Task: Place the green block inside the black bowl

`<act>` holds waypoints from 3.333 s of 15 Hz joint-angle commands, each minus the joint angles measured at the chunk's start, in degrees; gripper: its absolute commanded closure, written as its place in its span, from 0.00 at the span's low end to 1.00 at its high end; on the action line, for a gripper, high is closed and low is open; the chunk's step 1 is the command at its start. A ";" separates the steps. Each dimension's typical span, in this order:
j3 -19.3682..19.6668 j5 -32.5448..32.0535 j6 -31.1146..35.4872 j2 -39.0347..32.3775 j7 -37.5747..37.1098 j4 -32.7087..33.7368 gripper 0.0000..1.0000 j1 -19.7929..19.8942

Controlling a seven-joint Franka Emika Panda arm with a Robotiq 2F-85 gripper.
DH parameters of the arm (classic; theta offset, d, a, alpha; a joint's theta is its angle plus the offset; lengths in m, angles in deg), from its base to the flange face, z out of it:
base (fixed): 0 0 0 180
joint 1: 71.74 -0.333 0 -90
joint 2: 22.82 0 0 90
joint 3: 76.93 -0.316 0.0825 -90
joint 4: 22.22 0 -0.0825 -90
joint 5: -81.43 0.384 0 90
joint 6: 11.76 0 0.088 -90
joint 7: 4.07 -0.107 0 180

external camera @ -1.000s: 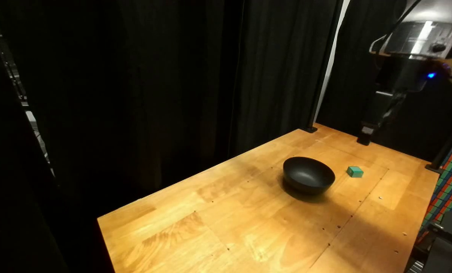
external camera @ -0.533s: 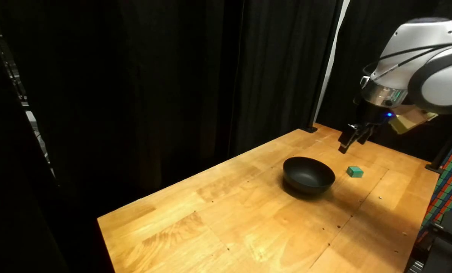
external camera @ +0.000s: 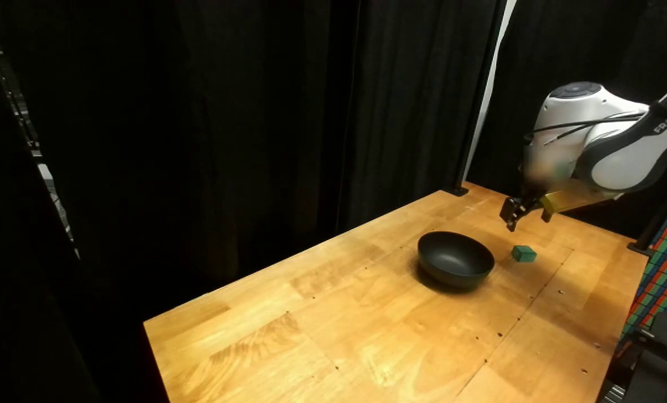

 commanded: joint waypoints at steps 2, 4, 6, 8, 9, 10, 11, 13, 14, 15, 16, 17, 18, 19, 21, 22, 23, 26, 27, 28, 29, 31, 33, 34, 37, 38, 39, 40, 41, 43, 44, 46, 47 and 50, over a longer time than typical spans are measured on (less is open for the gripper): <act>4.66 10.07 -1.64 -9.55 -0.89 5.40 0.00 -6.52; 5.89 15.54 -0.98 -11.80 0.71 6.44 0.00 -8.16; 7.79 18.69 -0.23 -13.23 1.33 7.58 0.25 -9.87; 9.87 20.22 0.21 -14.17 1.58 8.49 0.32 -11.36; 10.65 20.87 -0.10 -14.36 1.92 8.76 0.42 -11.80; 11.38 21.25 -0.39 -14.42 2.12 8.93 0.49 -12.19; 11.81 21.83 -0.85 -14.28 2.55 8.89 0.58 -12.35; 12.29 23.17 -1.64 -13.97 3.59 8.69 0.57 -12.42; 12.52 23.63 -1.94 -13.76 4.00 8.62 0.30 -12.51; 12.89 23.98 -1.91 -13.74 4.14 8.59 0.31 -12.78; 13.17 24.37 -1.96 -13.79 4.26 8.59 0.27 -12.88; 13.52 24.54 -1.89 -13.96 4.25 8.61 0.21 -13.03; 13.78 24.65 -2.03 -14.13 4.20 8.60 0.12 -13.13; 13.97 24.71 -2.05 -14.29 4.13 8.56 0.06 -13.19; 14.28 24.82 -2.09 -14.76 4.04 8.55 0.09 -13.20; 14.20 25.07 -2.08 -14.94 4.24 8.46 0.35 -13.04; 14.00 25.53 -2.01 -14.99 4.42 8.35 0.34 -12.78; 13.82 27.10 -1.60 -14.89 4.82 8.06 0.52 -12.59; 13.81 27.63 -1.71 -14.53 4.98 7.90 0.62 -12.63; 13.92 27.85 -1.97 -13.95 5.12 7.63 0.68 -12.79; 14.33 27.82 -2.18 -12.70 5.14 7.13 0.74 -13.19; 14.47 27.97 -2.47 -9.00 5.54 5.62 0.76 -13.68; 13.50 28.75 -3.16 -3.08 6.65 3.14 0.76 -13.67; 11.63 30.97 -3.93 -0.24 8.26 2.19 0.76 -12.51; 6.44 40.95 -5.40 6.85 10.88 -0.62 0.76 -10.88; 4.44 45.29 -5.60 8.57 11.89 -1.60 0.76 -10.85; 2.64 49.40 -6.09 10.04 12.81 -2.29 0.76 -11.10; 1.00 53.05 -6.71 11.06 13.67 -2.70 0.76 -11.57; -0.59 56.52 -6.44 11.77 14.46 -3.17 0.76 -12.08; -3.64 62.61 -4.11 12.33 16.31 -3.92 0.76 -13.05; -5.03 65.20 -2.71 12.12 17.49 -4.06 0.76 -13.54; -6.80 69.07 -3.12 11.90 19.57 -3.76 0.25 -14.02; -7.13 70.20 -3.46 12.06 20.39 -3.61 0.18 -13.95; -5.54 68.66 -12.65 15.32 21.17 -2.19 0.00 -12.22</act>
